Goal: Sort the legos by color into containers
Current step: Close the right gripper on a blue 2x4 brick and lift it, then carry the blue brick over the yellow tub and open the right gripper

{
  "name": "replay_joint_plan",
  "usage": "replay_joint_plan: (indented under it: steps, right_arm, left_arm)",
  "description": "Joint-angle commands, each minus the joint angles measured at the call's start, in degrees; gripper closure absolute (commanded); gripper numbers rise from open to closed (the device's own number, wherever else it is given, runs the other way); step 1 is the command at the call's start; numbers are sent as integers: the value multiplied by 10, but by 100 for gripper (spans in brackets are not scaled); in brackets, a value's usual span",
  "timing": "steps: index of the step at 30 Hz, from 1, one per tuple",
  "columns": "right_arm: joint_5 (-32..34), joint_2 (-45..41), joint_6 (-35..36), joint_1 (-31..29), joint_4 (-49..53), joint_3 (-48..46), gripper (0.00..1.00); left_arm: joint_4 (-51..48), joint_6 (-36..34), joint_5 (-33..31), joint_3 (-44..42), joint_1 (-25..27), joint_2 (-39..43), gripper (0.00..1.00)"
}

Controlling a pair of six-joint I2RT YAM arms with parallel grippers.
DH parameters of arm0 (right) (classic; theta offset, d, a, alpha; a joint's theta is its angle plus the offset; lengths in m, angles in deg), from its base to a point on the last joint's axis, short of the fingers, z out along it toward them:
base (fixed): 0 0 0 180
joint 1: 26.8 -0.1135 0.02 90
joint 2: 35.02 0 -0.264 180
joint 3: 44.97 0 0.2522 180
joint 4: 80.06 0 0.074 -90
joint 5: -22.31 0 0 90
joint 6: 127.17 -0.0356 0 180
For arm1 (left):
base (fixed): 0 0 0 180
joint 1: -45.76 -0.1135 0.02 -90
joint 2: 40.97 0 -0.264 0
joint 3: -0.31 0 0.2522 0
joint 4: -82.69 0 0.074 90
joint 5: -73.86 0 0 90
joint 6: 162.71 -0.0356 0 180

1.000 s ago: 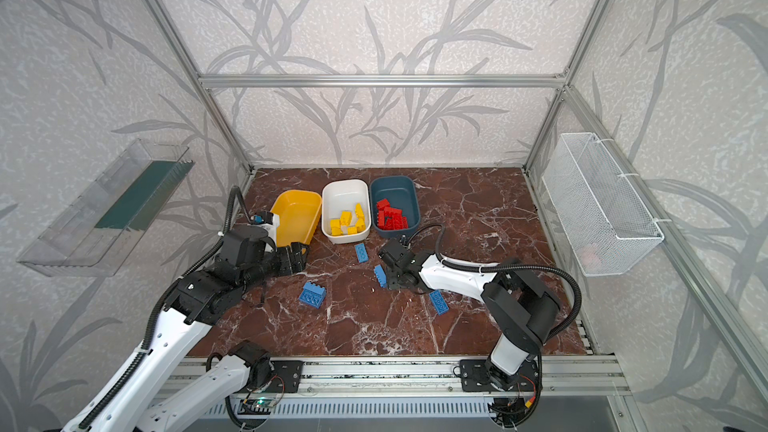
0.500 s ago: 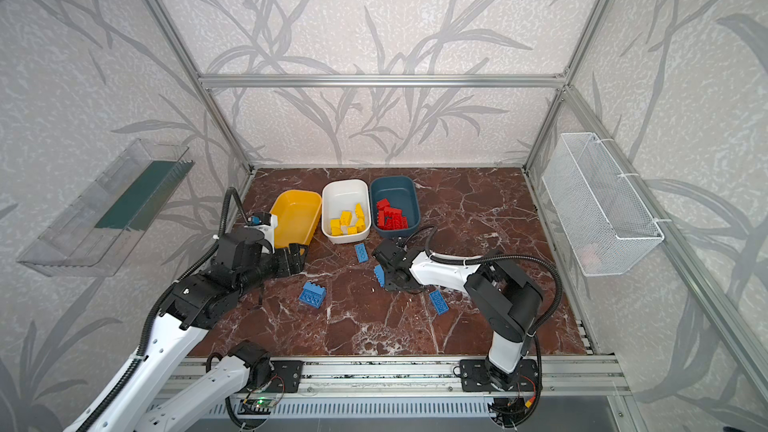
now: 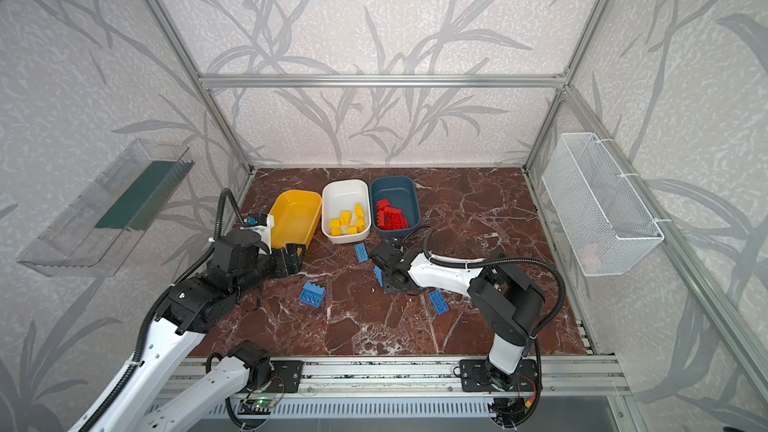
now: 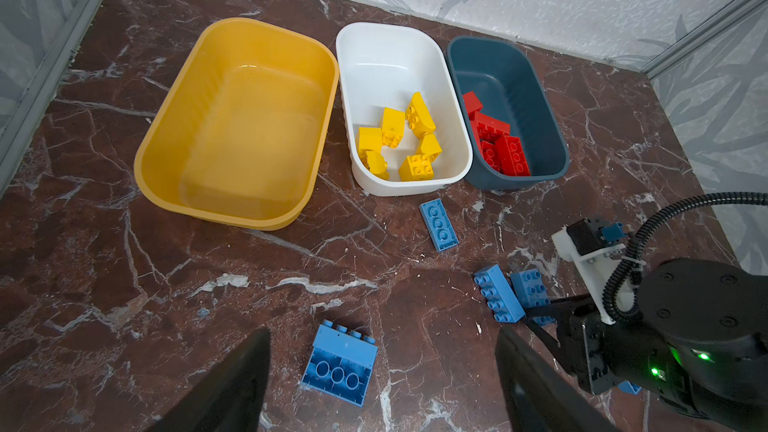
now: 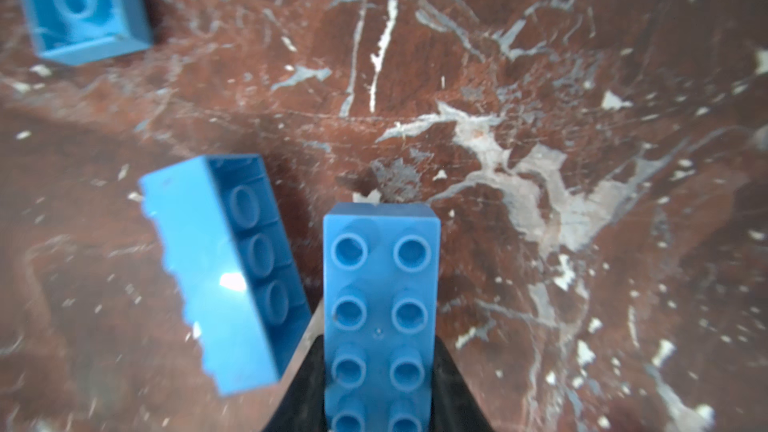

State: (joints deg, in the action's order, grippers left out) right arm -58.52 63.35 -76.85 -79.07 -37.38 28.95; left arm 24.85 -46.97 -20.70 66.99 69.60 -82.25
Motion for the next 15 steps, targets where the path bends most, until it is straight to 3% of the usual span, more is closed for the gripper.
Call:
replay_joint_plan:
  steps: [1, 8, 15]
  right_arm:
    - [4, -41, 74, -14, 45, 50, 78]
    - [-110, -9, 167, -19, 47, 170, 78]
    - [-238, 124, 198, -19, 58, 345, 78]
  left_arm:
    - [18, 7, -31, -15, 0, 44, 15]
    - [36, 17, -93, -32, 0, 122, 11]
    - [58, 26, -120, -52, 0, 192, 10]
